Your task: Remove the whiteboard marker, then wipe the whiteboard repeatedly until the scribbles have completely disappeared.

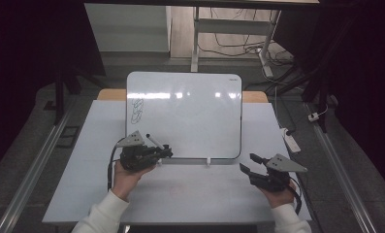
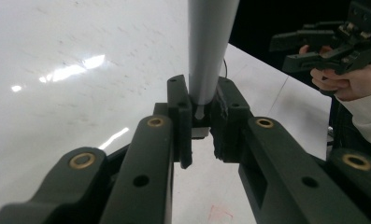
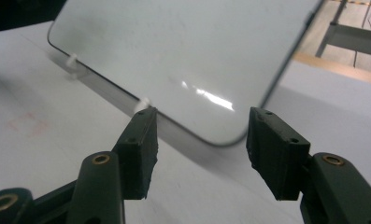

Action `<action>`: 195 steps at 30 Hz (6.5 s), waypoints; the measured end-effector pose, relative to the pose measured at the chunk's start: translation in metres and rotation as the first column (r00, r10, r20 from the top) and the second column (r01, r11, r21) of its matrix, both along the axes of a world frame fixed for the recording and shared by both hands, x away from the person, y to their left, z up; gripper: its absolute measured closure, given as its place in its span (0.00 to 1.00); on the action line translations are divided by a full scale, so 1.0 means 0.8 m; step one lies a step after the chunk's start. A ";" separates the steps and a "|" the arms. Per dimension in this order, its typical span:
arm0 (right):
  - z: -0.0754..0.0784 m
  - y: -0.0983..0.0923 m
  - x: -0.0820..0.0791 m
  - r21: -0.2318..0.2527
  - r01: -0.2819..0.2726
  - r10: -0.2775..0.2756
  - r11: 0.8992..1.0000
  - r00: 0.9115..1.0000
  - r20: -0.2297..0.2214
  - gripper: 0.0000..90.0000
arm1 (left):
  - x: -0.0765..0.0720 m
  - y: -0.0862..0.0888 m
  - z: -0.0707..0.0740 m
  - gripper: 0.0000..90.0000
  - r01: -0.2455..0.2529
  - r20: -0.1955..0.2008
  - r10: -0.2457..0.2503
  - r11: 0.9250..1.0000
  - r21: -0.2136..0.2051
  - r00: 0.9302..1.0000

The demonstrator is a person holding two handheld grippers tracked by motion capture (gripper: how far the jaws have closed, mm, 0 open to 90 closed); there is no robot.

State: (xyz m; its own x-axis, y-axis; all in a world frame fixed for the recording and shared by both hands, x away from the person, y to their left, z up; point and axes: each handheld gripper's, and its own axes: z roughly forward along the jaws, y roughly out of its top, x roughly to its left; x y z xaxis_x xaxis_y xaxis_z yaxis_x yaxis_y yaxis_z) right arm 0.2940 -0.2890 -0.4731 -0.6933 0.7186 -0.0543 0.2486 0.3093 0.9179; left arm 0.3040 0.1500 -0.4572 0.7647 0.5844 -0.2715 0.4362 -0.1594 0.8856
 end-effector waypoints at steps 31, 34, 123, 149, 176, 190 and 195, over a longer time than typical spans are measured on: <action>-0.032 -0.020 0.009 -0.108 -0.023 0.016 0.994 0.998 -0.067 0.48 | 0.014 0.073 0.024 0.86 -0.168 0.058 0.172 0.984 -0.061 0.983; -0.034 -0.020 0.009 -0.119 -0.026 0.018 0.993 0.997 -0.069 0.48 | 0.019 0.083 0.023 0.86 -0.205 0.061 0.208 0.977 -0.058 0.976; -0.042 -0.011 0.013 -0.146 -0.062 0.047 0.987 0.994 -0.099 0.48 | 0.155 0.102 0.016 0.87 -0.341 0.182 0.342 0.939 -0.038 0.922; -0.042 -0.009 0.012 -0.148 -0.065 0.051 0.987 0.994 -0.100 0.48 | 0.156 0.140 0.027 0.87 -0.437 0.197 0.432 0.899 -0.017 0.880; -0.044 -0.006 0.013 -0.153 -0.075 0.059 0.985 0.993 -0.104 0.47 | 0.135 0.109 0.003 0.87 -0.365 0.210 0.358 0.931 -0.007 0.910; -0.044 -0.005 0.012 -0.155 -0.080 0.063 0.985 0.992 -0.106 0.47 | 0.123 0.103 -0.011 0.87 -0.345 0.193 0.342 0.938 -0.022 0.919; -0.044 -0.005 0.012 -0.155 -0.078 0.062 0.985 0.992 -0.107 0.47 | 0.128 0.122 0.001 0.87 -0.401 0.207 0.393 0.916 -0.002 0.896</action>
